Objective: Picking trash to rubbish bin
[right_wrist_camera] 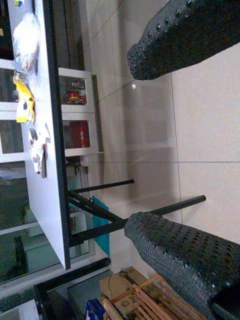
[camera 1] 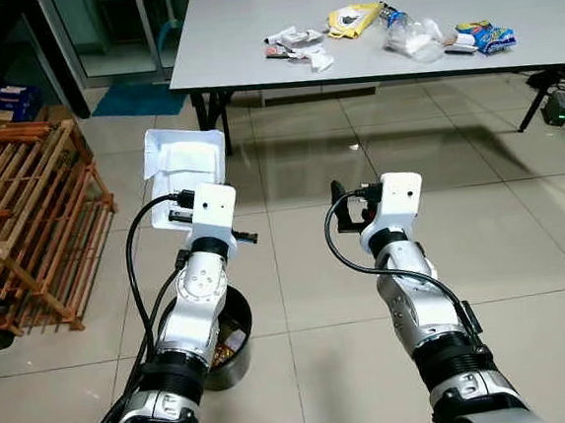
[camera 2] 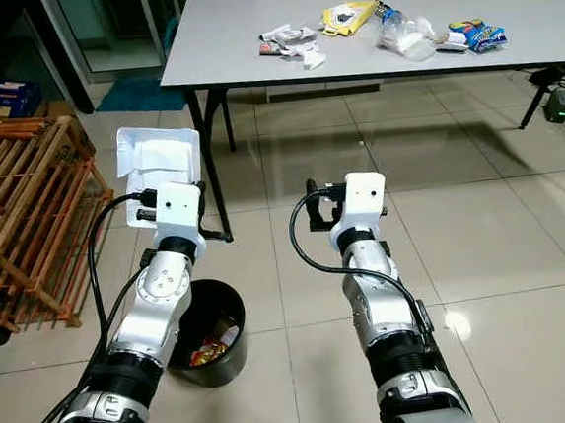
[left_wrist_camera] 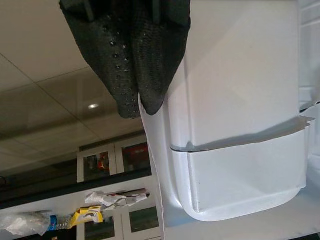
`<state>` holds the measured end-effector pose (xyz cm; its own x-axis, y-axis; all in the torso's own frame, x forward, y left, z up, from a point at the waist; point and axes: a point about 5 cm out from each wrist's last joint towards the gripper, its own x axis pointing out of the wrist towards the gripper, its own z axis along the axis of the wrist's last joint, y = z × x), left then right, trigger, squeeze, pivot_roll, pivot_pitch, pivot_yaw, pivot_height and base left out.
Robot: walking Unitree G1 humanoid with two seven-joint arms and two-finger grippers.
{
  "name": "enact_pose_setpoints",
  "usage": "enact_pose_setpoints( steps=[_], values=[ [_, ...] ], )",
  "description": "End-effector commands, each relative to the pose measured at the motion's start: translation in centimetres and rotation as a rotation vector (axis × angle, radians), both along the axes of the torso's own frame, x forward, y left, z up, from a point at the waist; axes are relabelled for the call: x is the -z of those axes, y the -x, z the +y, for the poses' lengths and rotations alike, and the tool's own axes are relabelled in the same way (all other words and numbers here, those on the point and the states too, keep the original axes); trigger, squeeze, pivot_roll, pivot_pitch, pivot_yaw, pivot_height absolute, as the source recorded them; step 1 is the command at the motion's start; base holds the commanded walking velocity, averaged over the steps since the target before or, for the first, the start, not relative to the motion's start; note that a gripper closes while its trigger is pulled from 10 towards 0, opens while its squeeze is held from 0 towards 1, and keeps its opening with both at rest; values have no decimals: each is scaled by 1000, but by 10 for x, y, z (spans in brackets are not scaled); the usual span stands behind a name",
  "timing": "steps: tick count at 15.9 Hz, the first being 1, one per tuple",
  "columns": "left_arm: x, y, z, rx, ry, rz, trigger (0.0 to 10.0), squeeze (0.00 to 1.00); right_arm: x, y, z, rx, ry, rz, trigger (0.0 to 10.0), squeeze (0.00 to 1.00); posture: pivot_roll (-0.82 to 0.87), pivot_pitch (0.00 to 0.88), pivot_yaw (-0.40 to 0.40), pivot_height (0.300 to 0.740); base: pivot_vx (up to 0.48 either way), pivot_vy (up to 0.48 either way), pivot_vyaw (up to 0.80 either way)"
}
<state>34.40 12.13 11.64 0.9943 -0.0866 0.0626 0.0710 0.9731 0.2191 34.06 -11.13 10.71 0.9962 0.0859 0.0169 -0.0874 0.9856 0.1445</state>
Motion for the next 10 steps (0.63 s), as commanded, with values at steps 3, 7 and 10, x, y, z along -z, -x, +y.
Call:
enact_pose_setpoints(
  steps=[3, 7, 10],
  values=[
    [2, 0, 0, -1, -4, 18, 10000, 0, -1, -1, 0, 0, -7, 4, 10000, 0, 22, 27, -9, 716, 0, 395, 0],
    [2, -1, 1, -5, -9, 22, 10000, 0, -1, -1, 0, 1, -8, 5, 10000, 0, 23, 27, -7, 716, 0, 472, 0],
    [2, 0, -1, 5, -25, 14, 10000, 0, 0, -1, 0, 1, -9, 5, 10000, 0, 24, 26, -6, 716, 0, 0, 0]
  ],
)
